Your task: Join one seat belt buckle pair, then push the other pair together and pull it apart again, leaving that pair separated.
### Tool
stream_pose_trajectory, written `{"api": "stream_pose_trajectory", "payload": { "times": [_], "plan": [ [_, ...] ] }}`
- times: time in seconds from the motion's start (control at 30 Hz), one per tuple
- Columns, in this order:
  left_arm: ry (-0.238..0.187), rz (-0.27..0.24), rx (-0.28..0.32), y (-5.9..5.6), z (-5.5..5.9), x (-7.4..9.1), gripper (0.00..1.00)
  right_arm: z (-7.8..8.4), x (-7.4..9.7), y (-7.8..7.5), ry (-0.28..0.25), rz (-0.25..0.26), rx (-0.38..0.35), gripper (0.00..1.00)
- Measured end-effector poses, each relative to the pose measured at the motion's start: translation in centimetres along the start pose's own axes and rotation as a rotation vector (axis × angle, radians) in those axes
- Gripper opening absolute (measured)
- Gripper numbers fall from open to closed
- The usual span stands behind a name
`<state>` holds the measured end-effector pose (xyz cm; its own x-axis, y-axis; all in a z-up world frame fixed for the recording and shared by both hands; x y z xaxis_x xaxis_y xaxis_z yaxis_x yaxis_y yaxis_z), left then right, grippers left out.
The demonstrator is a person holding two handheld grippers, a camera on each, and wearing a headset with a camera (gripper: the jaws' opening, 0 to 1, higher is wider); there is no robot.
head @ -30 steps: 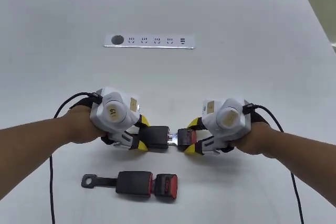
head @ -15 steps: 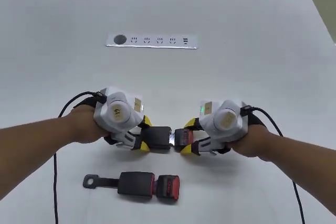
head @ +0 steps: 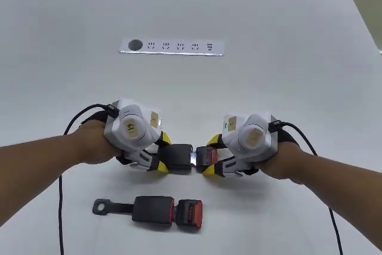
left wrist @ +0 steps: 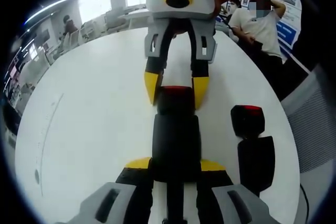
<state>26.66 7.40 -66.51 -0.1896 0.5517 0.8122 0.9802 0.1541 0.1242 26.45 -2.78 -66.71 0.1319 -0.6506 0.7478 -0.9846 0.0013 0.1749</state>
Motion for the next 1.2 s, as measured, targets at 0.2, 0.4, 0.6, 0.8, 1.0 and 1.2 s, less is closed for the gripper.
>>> {"api": "stream_pose_trajectory", "payload": {
  "times": [0.2,0.4,0.6,0.8,1.0,1.2],
  "plan": [
    [-0.012,0.000,-0.001,-0.05,-0.02,0.04,0.32,-0.02,-0.16,0.11,-0.021,-0.001,-0.002,0.32],
    [-0.024,0.000,-0.001,-0.04,-0.08,0.13,0.32,-0.08,-0.05,0.23,-0.030,-0.001,-0.003,0.32],
    [-0.037,-0.011,0.011,0.06,0.20,0.18,0.33,0.07,-0.11,0.04,-0.046,0.001,-0.005,0.32],
    [-0.031,0.003,-0.005,0.24,0.79,0.65,0.33,0.40,0.04,-0.03,-0.051,-0.001,0.005,0.32],
    [-0.027,0.006,-0.008,0.38,0.79,0.64,0.33,0.38,0.16,-0.02,-0.056,0.002,0.000,0.32],
    [-0.026,0.009,-0.011,0.43,0.55,0.88,0.33,0.41,0.36,0.19,-0.060,0.002,0.001,0.32]
  ]
}}
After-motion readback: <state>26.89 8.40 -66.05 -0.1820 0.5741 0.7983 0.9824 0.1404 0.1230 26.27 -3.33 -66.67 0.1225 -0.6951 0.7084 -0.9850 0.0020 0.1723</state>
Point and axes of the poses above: the centre of the closed fingertips' face, and the gripper's own axes: x roughly backward along the fingers, y roughly to its left, z roughly out of its underside, the point moved 3 cm from there along x, roughly backward along the fingers, and after that the axes turned 11 degrees about -z, right-handed, at the moved point
